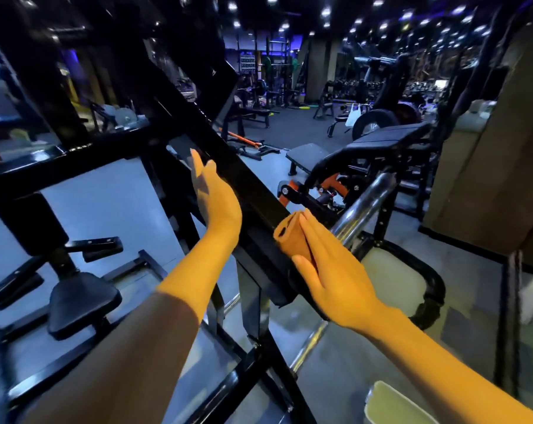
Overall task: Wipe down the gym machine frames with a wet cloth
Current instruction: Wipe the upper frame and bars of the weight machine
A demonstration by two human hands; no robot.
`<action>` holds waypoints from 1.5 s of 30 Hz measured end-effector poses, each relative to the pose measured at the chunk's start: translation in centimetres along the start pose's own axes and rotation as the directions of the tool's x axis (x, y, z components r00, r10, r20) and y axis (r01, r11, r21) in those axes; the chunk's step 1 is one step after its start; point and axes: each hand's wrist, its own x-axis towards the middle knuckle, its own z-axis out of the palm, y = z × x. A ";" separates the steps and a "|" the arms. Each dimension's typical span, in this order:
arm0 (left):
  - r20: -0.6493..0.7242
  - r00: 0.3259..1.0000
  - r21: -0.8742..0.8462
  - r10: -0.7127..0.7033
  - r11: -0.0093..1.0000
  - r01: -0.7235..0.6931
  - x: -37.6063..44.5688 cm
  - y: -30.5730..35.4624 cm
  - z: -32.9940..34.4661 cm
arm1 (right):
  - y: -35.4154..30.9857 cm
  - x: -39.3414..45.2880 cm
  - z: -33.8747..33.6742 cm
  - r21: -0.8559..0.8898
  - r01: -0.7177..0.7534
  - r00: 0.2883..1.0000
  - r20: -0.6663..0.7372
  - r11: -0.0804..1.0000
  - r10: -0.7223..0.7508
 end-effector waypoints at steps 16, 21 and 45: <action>-0.072 0.993 0.074 -0.089 0.993 0.094 3.4 3.6 -5.1 | -8.6 19.8 3.3 -0.080 0.168 0.979 -0.102 0.982 -0.176; -0.134 0.977 0.486 0.168 0.870 -0.083 9.5 4.8 -8.3 | -11.0 25.0 3.5 -0.144 0.184 0.974 -0.108 0.972 -0.201; -0.353 0.846 0.736 0.399 0.677 -0.012 27.7 8.1 -13.9 | -21.6 45.5 3.9 -0.207 0.176 0.967 -0.148 0.962 -0.208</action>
